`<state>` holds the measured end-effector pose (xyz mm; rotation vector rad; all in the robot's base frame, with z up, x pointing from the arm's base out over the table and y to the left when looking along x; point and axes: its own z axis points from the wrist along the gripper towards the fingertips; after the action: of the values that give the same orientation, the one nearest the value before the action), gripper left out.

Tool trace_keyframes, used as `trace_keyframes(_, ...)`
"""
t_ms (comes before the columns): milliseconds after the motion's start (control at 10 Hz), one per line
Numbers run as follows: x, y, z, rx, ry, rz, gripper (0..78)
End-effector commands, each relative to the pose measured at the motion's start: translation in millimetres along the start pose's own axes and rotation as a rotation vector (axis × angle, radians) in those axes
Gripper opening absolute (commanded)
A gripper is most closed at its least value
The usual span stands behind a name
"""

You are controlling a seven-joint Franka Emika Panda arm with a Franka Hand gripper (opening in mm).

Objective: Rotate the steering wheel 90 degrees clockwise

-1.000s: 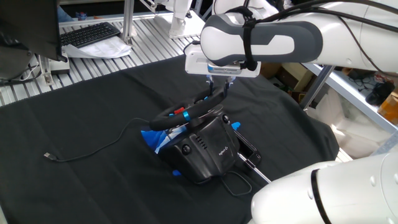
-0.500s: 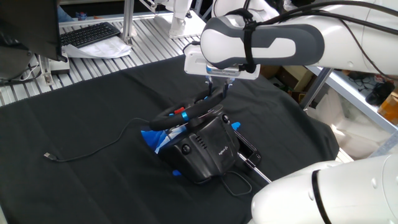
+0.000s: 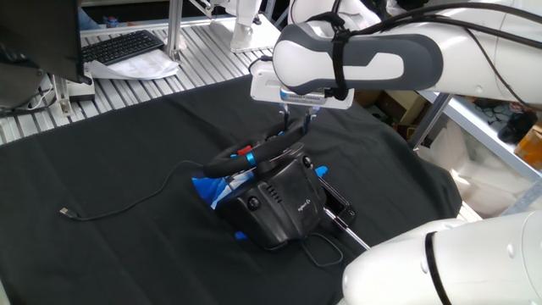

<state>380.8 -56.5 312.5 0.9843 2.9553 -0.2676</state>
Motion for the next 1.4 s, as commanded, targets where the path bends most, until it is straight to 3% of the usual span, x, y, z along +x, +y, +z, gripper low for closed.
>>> trace_keyframes(100, 26.6, 8.7, 22.0, 0.021, 0.039, 0.037, 1.5)
trace_keyframes(1400, 43.8, 18.1, 30.5, 0.015, 0.027, 0.088, 1.5)
